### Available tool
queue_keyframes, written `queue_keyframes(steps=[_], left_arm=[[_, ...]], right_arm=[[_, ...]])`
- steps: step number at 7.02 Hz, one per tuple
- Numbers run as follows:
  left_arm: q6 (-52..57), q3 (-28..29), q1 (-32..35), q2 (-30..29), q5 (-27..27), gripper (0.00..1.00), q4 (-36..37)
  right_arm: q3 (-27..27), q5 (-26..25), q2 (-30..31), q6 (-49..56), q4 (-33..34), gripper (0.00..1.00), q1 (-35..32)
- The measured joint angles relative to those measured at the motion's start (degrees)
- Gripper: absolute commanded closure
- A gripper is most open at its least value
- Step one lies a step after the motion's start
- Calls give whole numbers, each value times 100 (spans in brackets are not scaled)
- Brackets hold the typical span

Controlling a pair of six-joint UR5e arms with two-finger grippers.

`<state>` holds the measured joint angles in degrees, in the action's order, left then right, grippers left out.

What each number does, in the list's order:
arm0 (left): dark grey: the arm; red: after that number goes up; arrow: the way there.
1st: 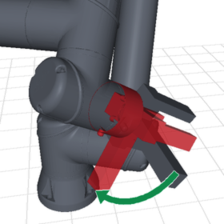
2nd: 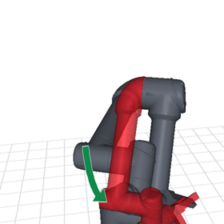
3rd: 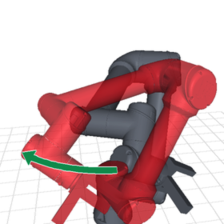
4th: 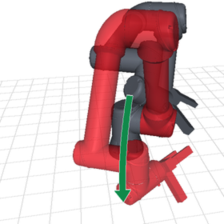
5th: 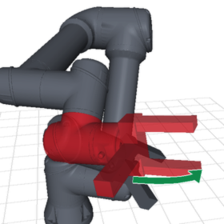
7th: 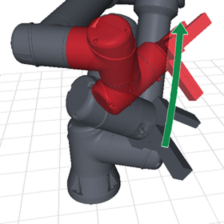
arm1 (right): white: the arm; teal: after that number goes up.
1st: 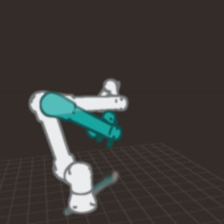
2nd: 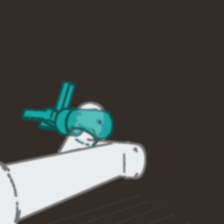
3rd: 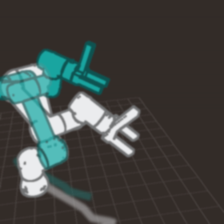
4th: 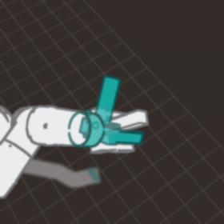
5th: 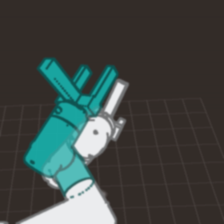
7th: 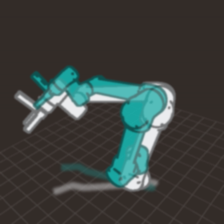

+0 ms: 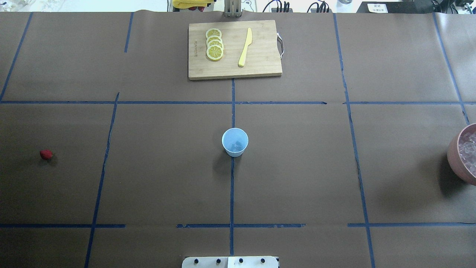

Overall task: Put ice and strawberries in cup
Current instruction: 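Grasp another ice cube from the pink bowl with the right gripper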

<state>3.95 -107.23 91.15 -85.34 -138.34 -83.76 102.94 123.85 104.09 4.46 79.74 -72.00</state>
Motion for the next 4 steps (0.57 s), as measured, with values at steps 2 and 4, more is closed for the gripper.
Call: queue_keyframes(steps=[2,4], left_arm=[[0,0,0,0,0,0,0],[0,0,-1,2,0,0,-6]], right_arm=[[-38,-9,16,-2,5,45,16],[-75,-12,20,-4,6,45,29]])
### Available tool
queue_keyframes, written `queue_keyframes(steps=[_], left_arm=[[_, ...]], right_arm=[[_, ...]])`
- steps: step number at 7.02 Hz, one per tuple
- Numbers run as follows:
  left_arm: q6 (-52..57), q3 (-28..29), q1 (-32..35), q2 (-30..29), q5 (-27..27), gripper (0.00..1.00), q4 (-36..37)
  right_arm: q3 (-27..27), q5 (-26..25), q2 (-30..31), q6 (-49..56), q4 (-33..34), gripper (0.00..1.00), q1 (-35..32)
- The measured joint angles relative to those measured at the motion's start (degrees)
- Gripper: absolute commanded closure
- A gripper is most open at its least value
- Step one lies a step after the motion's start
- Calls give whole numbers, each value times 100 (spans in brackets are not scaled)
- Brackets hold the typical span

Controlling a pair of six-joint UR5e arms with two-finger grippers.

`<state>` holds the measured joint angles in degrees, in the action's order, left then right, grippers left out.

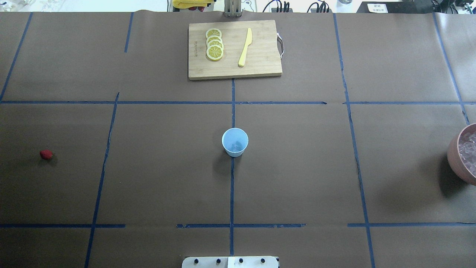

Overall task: Put ice and strawberries in cup
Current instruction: 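Grasp another ice cube from the pink bowl with the right gripper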

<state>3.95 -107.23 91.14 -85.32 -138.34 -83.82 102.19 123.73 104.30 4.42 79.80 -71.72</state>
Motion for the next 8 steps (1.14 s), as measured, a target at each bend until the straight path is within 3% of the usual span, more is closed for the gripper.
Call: queue_keyframes(steps=[8], left_arm=[[8,0,-9,7,0,0,-3]], right_arm=[[-111,-114,-47,-15,-9,47,164]])
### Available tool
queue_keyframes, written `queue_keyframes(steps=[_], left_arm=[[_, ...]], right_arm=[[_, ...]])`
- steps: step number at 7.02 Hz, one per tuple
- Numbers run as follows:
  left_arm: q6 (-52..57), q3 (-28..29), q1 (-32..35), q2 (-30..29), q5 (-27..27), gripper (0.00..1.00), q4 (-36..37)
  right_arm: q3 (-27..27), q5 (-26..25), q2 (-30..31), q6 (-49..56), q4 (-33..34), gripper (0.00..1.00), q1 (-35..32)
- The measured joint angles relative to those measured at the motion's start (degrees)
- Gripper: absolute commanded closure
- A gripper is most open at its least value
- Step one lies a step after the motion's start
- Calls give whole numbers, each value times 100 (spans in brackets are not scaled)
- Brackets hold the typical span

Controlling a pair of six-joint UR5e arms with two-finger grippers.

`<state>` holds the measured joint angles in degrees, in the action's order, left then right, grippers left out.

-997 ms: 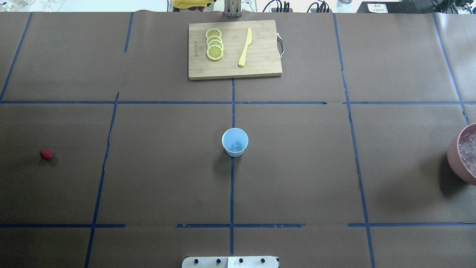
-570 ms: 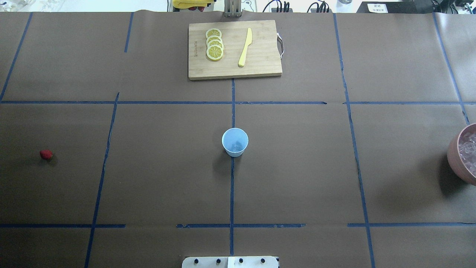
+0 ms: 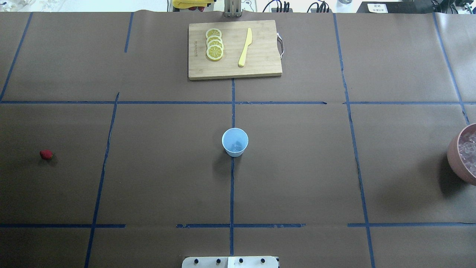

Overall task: Put ice and strawberries in cup
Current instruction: 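Grasp another ice cube from the pink bowl with the right gripper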

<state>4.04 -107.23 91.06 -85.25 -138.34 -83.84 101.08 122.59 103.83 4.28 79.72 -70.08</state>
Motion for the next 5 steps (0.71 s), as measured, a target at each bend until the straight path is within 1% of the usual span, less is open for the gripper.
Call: queue_keyframes(steps=[5], left_arm=[[0,-49,0,60,0,0,-6]], right_arm=[[-25,-32,-3,0,0,47,52]])
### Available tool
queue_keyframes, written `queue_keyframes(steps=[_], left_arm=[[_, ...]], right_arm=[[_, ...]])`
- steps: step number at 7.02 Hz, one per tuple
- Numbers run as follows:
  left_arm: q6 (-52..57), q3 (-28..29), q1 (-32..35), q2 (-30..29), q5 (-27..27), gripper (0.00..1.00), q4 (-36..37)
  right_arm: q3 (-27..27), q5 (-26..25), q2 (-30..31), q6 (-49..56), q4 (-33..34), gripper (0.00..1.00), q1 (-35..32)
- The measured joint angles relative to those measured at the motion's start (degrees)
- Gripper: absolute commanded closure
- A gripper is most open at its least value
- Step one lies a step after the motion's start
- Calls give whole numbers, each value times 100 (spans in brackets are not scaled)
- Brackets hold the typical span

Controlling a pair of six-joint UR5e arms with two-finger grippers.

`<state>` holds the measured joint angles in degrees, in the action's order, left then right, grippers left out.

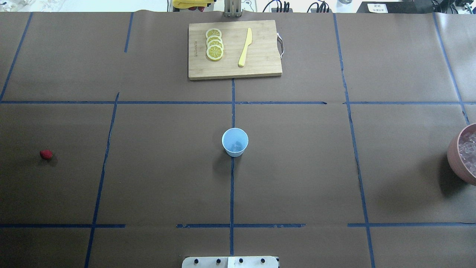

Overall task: Put ice and strawberries in cup
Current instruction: 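Grasp another ice cube from the pink bowl with the right gripper, then carry the second ice cube with the right gripper over the cup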

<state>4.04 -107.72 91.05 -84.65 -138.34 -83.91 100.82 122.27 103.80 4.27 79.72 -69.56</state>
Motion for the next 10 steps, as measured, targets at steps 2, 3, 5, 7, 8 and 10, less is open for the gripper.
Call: queue_keyframes(steps=[2,3,5,7,8,10], left_arm=[[0,-18,0,8,0,0,-1],[0,-32,0,9,0,0,3],[0,-44,0,10,0,0,6],[-5,-96,0,10,-2,0,33],[-8,-136,0,10,-6,0,59],[-9,-172,0,19,-16,0,74]], right_arm=[[-21,-4,0,-1,0,55,29],[-40,-7,0,1,0,63,34],[-59,-20,0,9,0,97,36],[-53,-28,0,14,0,100,28],[-2,-20,7,18,8,100,17],[394,46,16,56,313,100,-146]])
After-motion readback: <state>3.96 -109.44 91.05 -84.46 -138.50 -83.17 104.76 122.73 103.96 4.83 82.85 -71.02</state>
